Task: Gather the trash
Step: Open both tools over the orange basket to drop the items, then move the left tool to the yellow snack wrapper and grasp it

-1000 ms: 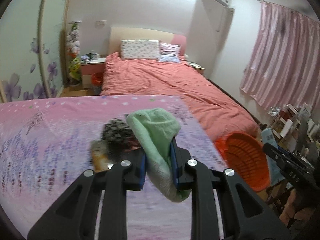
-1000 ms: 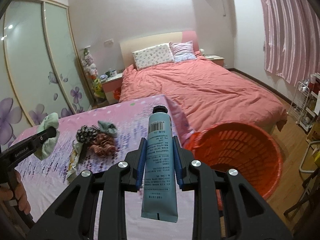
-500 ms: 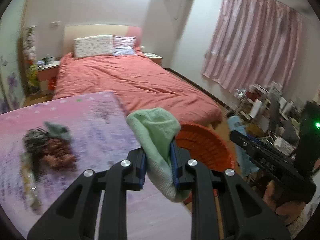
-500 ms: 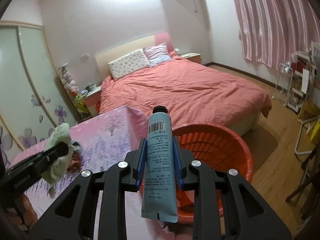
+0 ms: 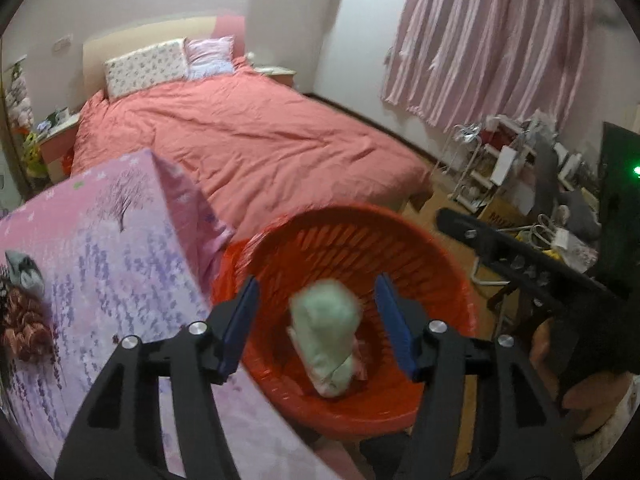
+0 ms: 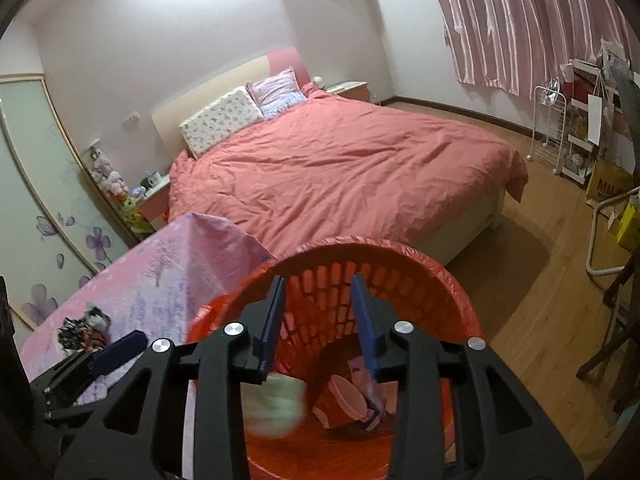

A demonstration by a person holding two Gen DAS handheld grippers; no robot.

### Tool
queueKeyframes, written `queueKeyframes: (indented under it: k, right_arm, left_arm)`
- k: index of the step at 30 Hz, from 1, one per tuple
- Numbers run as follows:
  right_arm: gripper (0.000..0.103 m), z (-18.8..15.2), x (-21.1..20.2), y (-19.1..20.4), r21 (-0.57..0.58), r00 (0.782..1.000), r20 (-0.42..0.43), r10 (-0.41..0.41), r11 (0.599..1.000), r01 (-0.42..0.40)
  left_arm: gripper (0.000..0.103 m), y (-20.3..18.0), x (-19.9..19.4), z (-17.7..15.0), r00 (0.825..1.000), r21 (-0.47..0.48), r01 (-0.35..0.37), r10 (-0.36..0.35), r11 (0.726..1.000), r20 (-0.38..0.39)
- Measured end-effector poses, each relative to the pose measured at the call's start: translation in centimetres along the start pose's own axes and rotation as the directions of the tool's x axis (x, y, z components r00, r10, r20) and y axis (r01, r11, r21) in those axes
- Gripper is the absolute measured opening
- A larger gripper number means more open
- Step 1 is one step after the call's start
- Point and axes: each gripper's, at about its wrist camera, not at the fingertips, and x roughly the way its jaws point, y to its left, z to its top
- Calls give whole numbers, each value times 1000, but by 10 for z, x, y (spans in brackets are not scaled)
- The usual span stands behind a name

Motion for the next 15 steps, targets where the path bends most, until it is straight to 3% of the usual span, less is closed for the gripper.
queueKeyframes:
  k: [7,15]
  right_arm:
    - [59,-19,1,4,-35,999,-19,-33,999,33]
    - [72,-42,-3,35,-119,999,-49,-15,993,9]
  left_arm:
    - [87,60,-21,-22,994,-81,-110,110,991,3]
    - [87,145,-81,-62,956,-179,-290,294,940,-3]
